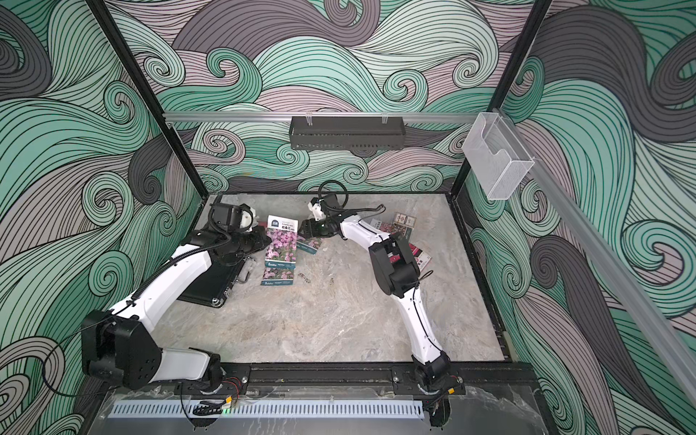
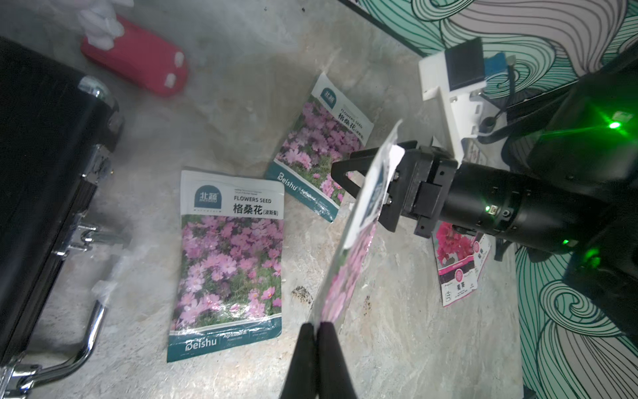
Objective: Arrange the seed packets in a row
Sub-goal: Move the seed packet to the center of the board.
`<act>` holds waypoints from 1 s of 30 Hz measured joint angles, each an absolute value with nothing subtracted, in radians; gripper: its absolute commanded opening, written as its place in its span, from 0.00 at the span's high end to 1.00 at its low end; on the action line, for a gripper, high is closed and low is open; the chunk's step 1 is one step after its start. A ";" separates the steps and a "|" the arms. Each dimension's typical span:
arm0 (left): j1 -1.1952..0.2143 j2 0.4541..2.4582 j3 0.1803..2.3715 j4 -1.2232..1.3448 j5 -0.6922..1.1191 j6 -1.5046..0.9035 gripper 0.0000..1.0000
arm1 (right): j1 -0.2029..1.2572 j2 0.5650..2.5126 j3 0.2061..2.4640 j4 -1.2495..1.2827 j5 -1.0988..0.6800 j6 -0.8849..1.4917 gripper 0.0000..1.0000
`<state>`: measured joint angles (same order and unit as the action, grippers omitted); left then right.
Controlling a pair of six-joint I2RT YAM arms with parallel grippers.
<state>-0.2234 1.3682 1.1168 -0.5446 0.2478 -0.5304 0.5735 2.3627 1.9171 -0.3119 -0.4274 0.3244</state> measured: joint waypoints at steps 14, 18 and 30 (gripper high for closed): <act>-0.184 1.324 1.085 -0.559 0.244 -0.530 1.00 | 0.592 2.484 2.078 -0.470 -0.358 0.348 0.25; -0.183 1.324 1.082 -0.558 0.245 -0.530 1.00 | 0.594 2.488 2.091 -0.504 -0.346 0.351 0.26; -0.179 1.325 1.082 -0.553 0.260 -0.530 1.00 | 0.527 2.333 1.873 -0.575 -0.287 0.339 0.25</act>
<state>-0.1787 1.3247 1.0821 -0.5533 0.2596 -0.5301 0.5270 2.3333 1.8729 -0.5747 -0.2867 0.3393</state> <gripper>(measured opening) 0.048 0.746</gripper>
